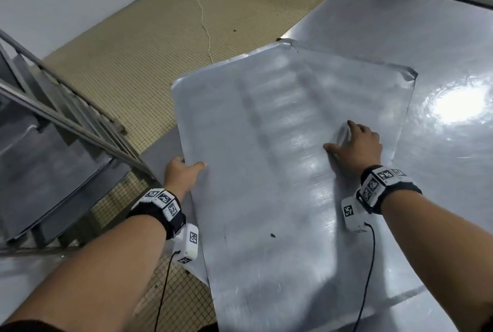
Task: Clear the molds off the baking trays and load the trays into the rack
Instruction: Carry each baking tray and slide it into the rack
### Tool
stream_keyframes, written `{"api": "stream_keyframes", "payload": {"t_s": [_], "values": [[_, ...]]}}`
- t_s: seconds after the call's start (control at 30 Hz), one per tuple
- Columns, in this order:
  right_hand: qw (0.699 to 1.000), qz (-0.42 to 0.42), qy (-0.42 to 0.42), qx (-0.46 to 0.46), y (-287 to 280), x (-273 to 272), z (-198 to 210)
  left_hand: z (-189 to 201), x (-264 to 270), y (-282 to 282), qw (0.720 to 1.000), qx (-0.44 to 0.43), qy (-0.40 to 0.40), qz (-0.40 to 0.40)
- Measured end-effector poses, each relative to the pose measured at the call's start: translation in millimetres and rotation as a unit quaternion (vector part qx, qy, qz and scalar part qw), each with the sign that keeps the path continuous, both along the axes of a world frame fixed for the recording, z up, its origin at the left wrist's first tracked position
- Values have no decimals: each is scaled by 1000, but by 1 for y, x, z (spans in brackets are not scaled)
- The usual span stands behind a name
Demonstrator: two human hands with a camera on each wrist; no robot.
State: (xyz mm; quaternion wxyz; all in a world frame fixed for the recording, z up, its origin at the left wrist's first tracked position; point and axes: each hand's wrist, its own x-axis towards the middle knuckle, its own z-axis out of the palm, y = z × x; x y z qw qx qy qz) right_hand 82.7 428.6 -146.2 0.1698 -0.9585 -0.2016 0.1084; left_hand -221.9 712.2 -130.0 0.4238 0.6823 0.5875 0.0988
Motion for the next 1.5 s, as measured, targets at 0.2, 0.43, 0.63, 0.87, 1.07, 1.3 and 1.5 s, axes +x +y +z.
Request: {"api": "stream_keyframes", "payload": {"t_s": [0.2, 0.43, 0.63, 0.87, 1.07, 1.3, 1.5], "values": [[999, -33, 25, -8, -20, -29, 5, 6, -8, 9, 990, -69, -120, 9], [991, -107, 73, -30, -64, -91, 14, 18, -16, 30, 979, -136, -131, -80], [985, -153, 77, -19, -81, -155, 16, 21, -19, 32, 971, -103, -60, -206], [970, -222, 94, -18, -89, -196, 21, 32, -52, 22, 956, 7, 65, -284], [965, -242, 101, 1, -95, -211, 27, 17, -54, 35, 965, -43, 9, -258], [963, -239, 121, 33, -98, -190, 28, 16, -33, 47, 965, -67, 11, -255], [956, -238, 148, 84, -84, -151, 27, 17, -14, 52, 967, -81, 12, -242]]}}
